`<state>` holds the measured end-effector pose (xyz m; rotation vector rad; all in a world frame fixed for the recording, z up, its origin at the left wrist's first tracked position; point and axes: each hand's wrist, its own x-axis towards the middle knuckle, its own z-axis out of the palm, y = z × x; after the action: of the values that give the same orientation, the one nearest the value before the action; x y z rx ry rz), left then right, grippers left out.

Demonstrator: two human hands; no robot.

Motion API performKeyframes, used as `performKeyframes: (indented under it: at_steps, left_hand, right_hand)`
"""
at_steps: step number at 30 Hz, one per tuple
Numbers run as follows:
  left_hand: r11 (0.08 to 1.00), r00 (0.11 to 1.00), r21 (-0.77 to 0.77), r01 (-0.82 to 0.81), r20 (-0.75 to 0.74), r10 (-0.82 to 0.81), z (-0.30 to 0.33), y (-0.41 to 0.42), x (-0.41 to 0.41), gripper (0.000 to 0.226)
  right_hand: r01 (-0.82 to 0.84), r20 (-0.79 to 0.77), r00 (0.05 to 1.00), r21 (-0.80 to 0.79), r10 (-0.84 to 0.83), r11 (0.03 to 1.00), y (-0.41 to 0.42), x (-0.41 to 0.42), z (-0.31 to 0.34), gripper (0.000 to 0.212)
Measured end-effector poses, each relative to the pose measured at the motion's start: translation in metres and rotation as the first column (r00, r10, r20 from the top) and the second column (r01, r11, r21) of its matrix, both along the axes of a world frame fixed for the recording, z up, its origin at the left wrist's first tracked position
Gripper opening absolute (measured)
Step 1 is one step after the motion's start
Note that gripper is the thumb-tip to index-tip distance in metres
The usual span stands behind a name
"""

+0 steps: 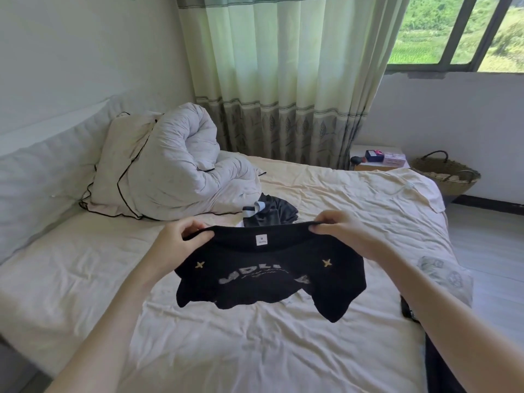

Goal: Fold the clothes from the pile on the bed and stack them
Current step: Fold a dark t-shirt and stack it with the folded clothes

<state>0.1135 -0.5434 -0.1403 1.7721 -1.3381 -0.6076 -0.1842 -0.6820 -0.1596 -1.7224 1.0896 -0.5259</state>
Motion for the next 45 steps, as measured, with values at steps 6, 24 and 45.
performKeyframes:
  at_steps: [6,24,45]
  left_hand:
    - [0.994,0.979,0.104,0.031,-0.205,-0.009,-0.020,0.030,0.005,0.011]
    - [0.871,0.819,0.034,-0.490,0.358,0.448,-0.077,0.241,-0.059,0.018]
    - [0.795,0.777,-0.003,-0.607,0.205,0.595,-0.086,0.380,-0.020,0.006]
  right_hand:
    - [-0.277,0.223,0.952,0.326,0.211,0.904,0.011,-0.020,-0.015,0.031]
    - [-0.121,-0.215,0.977,-0.588,-0.010,0.800,0.170,-0.024,-0.058,0.025]
    - [-0.067,-0.059,0.997,-0.293,0.052,0.954,0.259,0.049,-0.051,0.025]
